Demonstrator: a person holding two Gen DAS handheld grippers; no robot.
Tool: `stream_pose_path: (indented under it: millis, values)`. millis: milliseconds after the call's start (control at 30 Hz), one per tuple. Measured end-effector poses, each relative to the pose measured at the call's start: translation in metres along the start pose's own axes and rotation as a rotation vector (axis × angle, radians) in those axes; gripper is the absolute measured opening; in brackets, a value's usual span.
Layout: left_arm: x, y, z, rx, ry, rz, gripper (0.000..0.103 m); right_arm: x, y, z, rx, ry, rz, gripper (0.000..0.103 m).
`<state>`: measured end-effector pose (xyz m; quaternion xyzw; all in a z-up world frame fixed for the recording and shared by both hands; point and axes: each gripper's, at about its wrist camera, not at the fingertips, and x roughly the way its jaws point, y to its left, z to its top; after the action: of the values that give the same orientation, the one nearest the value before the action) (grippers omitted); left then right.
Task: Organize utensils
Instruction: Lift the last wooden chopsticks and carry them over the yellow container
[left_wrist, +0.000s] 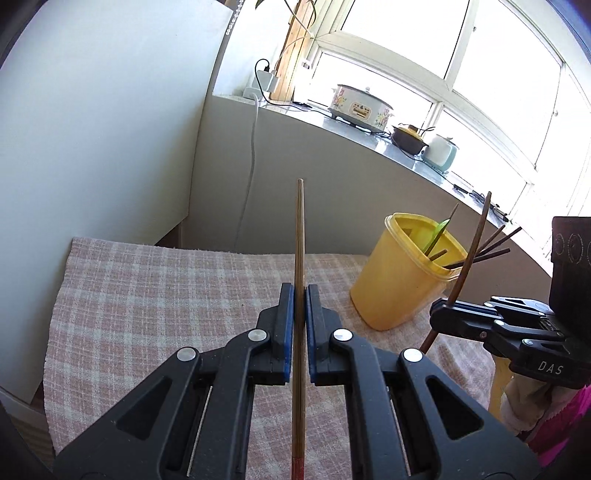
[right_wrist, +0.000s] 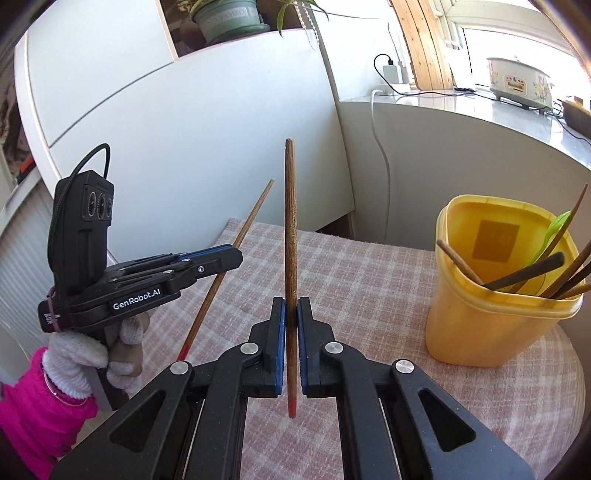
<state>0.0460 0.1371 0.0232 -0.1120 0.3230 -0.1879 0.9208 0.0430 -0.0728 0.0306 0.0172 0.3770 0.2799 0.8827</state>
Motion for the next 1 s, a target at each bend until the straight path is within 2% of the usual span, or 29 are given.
stream_pose_path:
  millis: [300, 633, 800, 1000]
  values:
    - [0.008, -0.043, 0.026, 0.041, -0.107, -0.062, 0.005, -0.046, 0.006, 0.023, 0.016, -0.131, 0.017, 0.005]
    - [0.028, -0.081, 0.054, 0.077, -0.151, -0.125, 0.005, -0.121, 0.000, 0.062, 0.005, -0.347, 0.003, 0.005]
    - [0.039, -0.092, 0.064, 0.085, -0.165, -0.140, 0.005, -0.136, -0.011, 0.077, 0.005, -0.423, -0.068, 0.005]
    - [0.053, -0.096, 0.083, 0.062, -0.210, -0.161, 0.005, -0.140, -0.035, 0.083, 0.031, -0.447, -0.156, 0.005]
